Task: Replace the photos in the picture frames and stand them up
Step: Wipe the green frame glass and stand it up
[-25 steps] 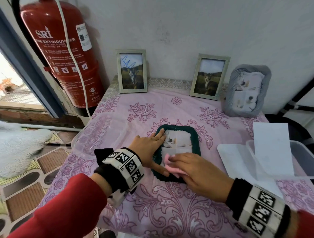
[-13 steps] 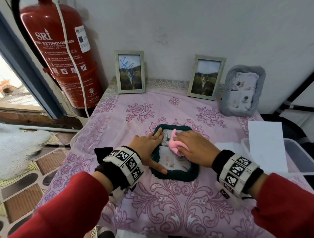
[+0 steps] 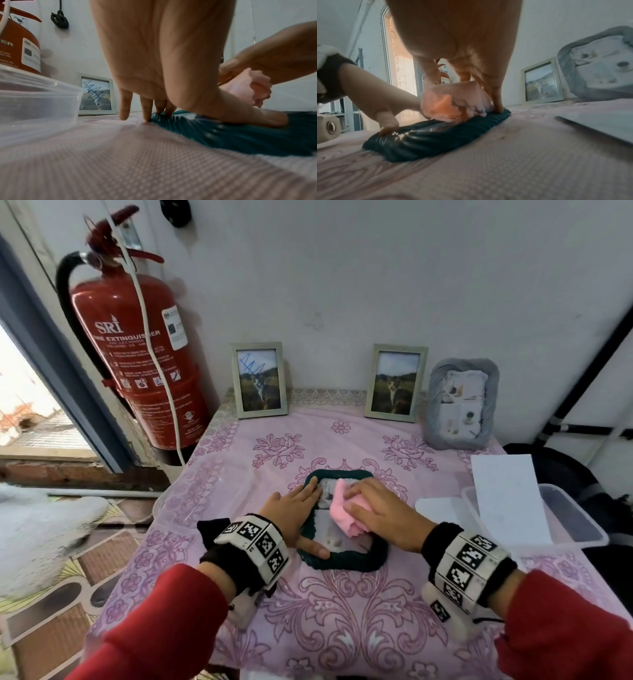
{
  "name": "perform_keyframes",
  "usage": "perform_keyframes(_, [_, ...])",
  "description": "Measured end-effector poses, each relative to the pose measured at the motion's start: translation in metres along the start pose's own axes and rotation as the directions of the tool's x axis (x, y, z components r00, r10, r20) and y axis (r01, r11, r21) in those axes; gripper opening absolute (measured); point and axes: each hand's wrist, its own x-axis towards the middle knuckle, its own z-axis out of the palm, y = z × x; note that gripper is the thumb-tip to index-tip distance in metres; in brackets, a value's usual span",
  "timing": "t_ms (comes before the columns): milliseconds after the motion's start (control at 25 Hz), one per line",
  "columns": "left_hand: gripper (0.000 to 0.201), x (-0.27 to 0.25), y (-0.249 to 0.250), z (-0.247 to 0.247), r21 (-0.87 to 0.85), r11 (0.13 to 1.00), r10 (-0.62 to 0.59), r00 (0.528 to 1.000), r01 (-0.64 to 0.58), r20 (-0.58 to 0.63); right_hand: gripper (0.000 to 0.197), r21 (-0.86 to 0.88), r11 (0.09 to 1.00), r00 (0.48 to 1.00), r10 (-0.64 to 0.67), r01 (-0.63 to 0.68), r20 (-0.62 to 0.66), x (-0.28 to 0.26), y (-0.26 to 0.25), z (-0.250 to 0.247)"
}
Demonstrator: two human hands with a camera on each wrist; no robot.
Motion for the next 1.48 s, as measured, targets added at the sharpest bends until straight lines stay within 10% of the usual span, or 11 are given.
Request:
perform_keyframes(280, [0.072, -0.006, 0.008, 0.001, -0.270, 0.962, -0.016, 0.981, -0.038, -0.194, 0.025, 0.085, 0.996, 0.984, 0.049, -0.035, -0.169, 0.000, 0.004, 0.001])
perform_keyframes(400, [0.034, 0.002, 0.015, 0.000, -0.693, 0.720, -0.286, 0.897, -0.030, -0.336, 0.019, 0.059, 0.998, 0.980, 0.018, -0.006, -0.199, -0.002, 0.006, 0.001])
perform_keyframes(600, [0.046, 0.012, 0.034, 0.009, -0.819, 0.569, -0.293, 0.912, -0.075, -0.287, 0.036, 0.126, 0.987, 0.915, 0.143, -0.102, -0.377, -0.001, 0.010, 0.001])
perform_keyframes(760, [0.045, 0.019, 0.031, 0.017, -0.848, 0.526, -0.405, 0.857, -0.066, -0.318, 0.035, 0.265, 0.931, 0.912, 0.318, -0.249, -0.258, -0.005, 0.015, 0.001])
perform_keyframes(1120, [0.033, 0.014, 0.032, 0.018, -0.896, 0.237, -0.434, 0.784, -0.376, -0.444, 0.034, 0.561, 0.824, 0.918, 0.282, -0.083, -0.278, -0.008, 0.004, 0.004])
perform_keyframes(1480, [0.027, 0.006, 0.038, 0.013, -0.901, -0.125, -0.255, 0.891, -0.416, -0.377, 0.040, 0.721, 0.690, 0.923, 0.240, 0.055, -0.300, -0.011, -0.008, 0.006])
